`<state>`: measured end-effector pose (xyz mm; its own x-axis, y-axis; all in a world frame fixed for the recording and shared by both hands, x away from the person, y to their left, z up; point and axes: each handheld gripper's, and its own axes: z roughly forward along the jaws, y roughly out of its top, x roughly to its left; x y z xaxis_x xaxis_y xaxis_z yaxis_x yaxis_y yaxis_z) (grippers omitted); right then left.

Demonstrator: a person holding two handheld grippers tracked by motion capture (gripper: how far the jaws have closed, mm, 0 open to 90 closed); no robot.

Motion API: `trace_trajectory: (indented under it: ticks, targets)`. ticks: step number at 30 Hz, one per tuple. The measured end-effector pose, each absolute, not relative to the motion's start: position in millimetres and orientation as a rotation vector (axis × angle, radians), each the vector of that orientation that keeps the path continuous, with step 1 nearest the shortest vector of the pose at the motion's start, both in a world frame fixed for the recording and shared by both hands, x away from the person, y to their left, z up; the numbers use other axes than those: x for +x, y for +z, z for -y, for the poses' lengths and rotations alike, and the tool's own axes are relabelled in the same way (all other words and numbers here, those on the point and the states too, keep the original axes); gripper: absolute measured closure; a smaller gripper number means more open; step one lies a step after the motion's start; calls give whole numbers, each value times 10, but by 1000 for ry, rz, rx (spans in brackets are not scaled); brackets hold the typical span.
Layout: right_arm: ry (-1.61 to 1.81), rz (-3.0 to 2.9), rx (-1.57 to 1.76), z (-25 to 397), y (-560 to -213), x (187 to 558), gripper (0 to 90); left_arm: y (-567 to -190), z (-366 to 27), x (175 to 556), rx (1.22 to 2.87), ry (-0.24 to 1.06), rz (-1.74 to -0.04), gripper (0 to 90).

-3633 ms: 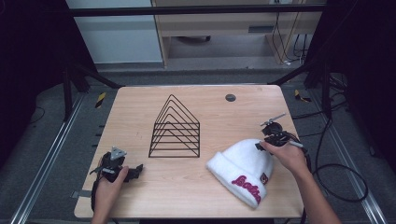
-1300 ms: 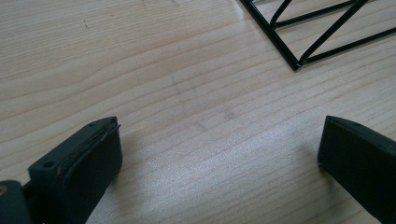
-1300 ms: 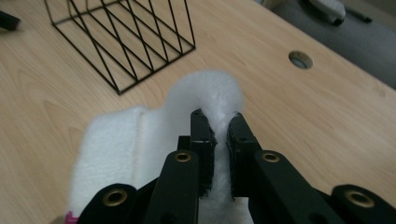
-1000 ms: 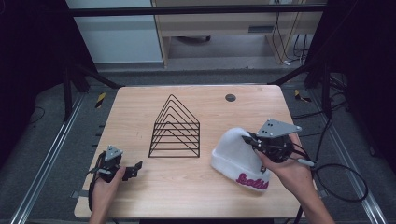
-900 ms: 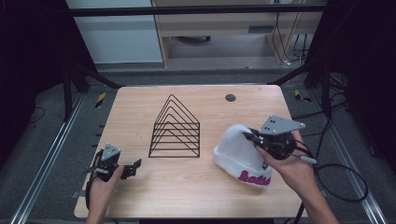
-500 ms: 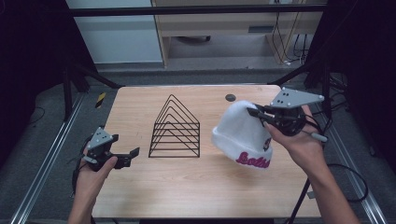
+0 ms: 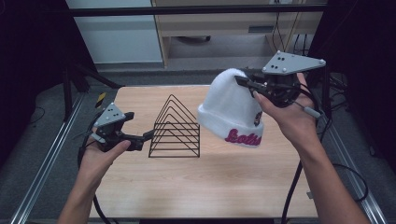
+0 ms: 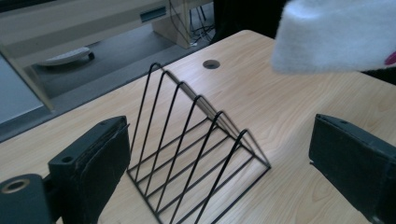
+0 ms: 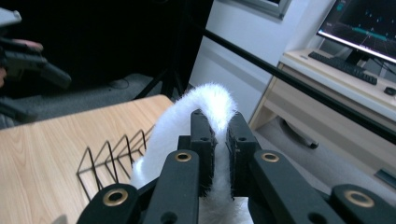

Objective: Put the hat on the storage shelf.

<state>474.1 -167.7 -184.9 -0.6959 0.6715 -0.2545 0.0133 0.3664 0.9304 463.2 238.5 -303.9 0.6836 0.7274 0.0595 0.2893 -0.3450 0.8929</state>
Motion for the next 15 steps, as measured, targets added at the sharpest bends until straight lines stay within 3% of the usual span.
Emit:
trace_trajectory:
  ticks: [10,15]
  targets:
    - [1403,-1996,565,1457,-1697,4821,842,-2918,-2149,4760,1945,526,-746,83]
    - [1454,-1995,553,1331,-1655,4903,842,-2882,-2056,4829,1961,514,-720,144]
